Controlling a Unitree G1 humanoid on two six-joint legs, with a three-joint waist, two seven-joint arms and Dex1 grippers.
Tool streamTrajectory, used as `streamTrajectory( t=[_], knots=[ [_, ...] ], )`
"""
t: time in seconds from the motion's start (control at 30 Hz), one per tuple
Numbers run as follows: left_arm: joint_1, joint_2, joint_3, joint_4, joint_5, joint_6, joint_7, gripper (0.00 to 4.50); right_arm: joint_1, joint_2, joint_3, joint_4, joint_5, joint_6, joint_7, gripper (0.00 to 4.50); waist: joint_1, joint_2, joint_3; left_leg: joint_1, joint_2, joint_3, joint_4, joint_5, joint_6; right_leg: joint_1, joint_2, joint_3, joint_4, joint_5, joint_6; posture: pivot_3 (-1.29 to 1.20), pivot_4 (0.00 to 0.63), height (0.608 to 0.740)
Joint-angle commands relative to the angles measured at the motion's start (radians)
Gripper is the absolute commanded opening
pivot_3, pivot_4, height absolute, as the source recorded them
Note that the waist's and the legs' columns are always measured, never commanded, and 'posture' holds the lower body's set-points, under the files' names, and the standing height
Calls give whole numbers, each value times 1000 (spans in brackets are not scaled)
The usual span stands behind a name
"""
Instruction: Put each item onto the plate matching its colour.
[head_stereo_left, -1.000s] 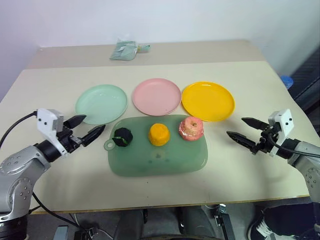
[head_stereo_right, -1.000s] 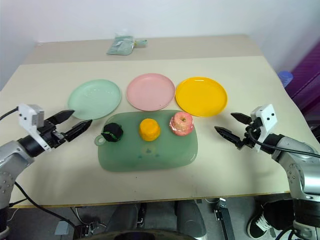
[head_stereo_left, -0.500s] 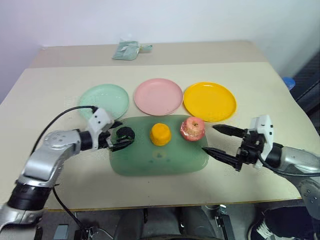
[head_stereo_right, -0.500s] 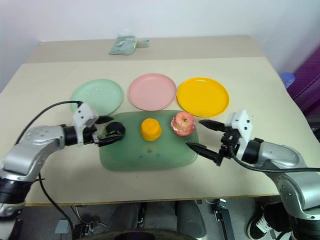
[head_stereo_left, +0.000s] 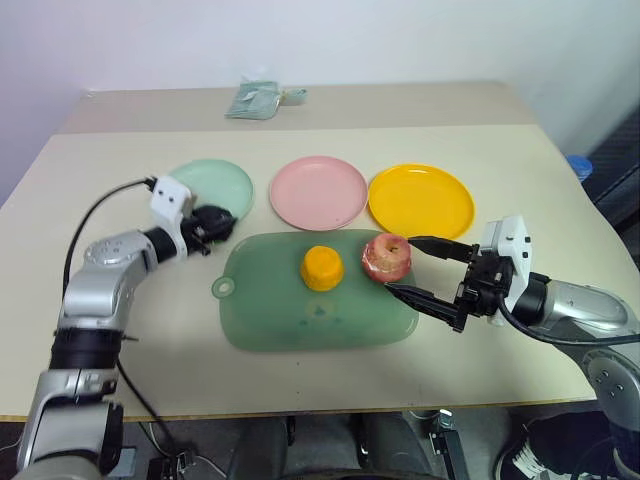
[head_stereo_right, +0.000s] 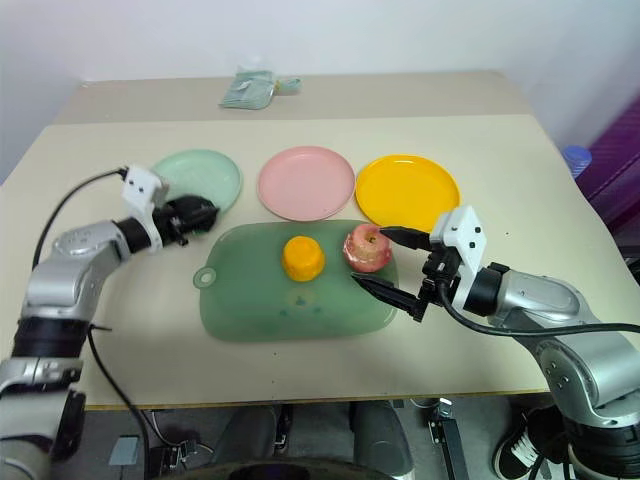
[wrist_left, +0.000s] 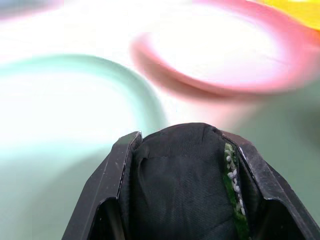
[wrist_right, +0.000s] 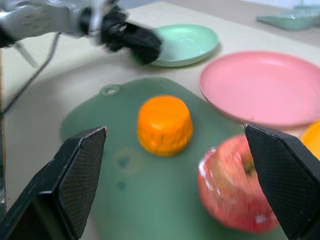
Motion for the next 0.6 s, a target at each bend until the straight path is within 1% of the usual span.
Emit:
streamTrajectory(
  t=[0.03, 0.07, 0.13, 0.2, 0.23, 0.3, 0.37, 0.43, 0.53, 0.6],
  knots=[
    [-110, -30, 13, 184, 69, -41, 99, 2206, -48, 12, 23, -13, -1, -17, -5, 4500, -3, 0, 0, 0, 0, 0, 0, 0, 0, 0, 0, 0, 0, 0, 0, 0, 150, 740],
    [-135, -39, 9, 230, 82, -50, 109, 2469, -64, 16, 36, -7, -11, -19, -12, 4500, -4, 0, 0, 0, 0, 0, 0, 0, 0, 0, 0, 0, 0, 0, 0, 0, 150, 740],
    [-167, -57, 14, 284, 89, -66, 116, 3144, -97, 24, 53, 2, -15, -8, -28, 4500, -6, 0, 0, 0, 0, 0, 0, 0, 0, -1, 0, 0, 0, 0, 0, 0, 150, 740],
    [-182, -72, 31, 293, 76, -89, 109, 4134, -130, 30, 71, 7, -7, 17, -42, 4500, -7, 0, 0, -1, 0, 0, 0, 0, 0, -2, 0, 0, 1, 0, 0, 0, 150, 740],
    [-186, -79, 45, 285, 62, -98, 100, 4444, -147, 34, 83, 10, -9, 26, -50, 4500, -8, 0, 0, -2, 0, 0, 0, 0, 0, -3, 0, 0, 1, 0, 0, 0, 150, 740],
    [-189, -78, 73, 273, 43, -94, 103, 4444, -190, 43, 146, 10, -45, 49, -74, 4500, -7, -1, 0, -2, 0, 0, 0, 0, 0, -4, 0, 0, 2, 0, 0, 0, 150, 740],
    [-169, -50, 70, 265, 81, -120, 129, 4444, -242, 71, 236, 19, -125, 45, -117, 4500, -12, -1, 0, -2, 0, 0, 0, 0, -1, -4, 0, 0, 2, 0, 0, 0, 150, 740],
    [-119, -17, 70, 207, 94, -160, 107, 4444, -288, 116, 303, 38, -169, 56, -153, 4500, -14, 0, 0, -2, 0, 1, -1, 0, -1, -5, 0, 1, 3, 0, 0, 0, 150, 740],
    [25, 35, 90, 14, 48, -215, -6, 4444, -335, 179, 396, 68, -220, 81, -183, 4500, -14, 0, 0, -2, 1, 2, -2, 0, -1, -7, 0, 2, 4, 0, 0, 0, 150, 740],
    [131, 65, 127, -123, -19, -199, -80, 4444, -370, 218, 449, 109, -257, 119, -210, 4500, -12, 0, 0, -2, 1, 2, -2, 1, -1, -8, -1, 2, 3, 0, 0, 0, 150, 740]
  ],
)
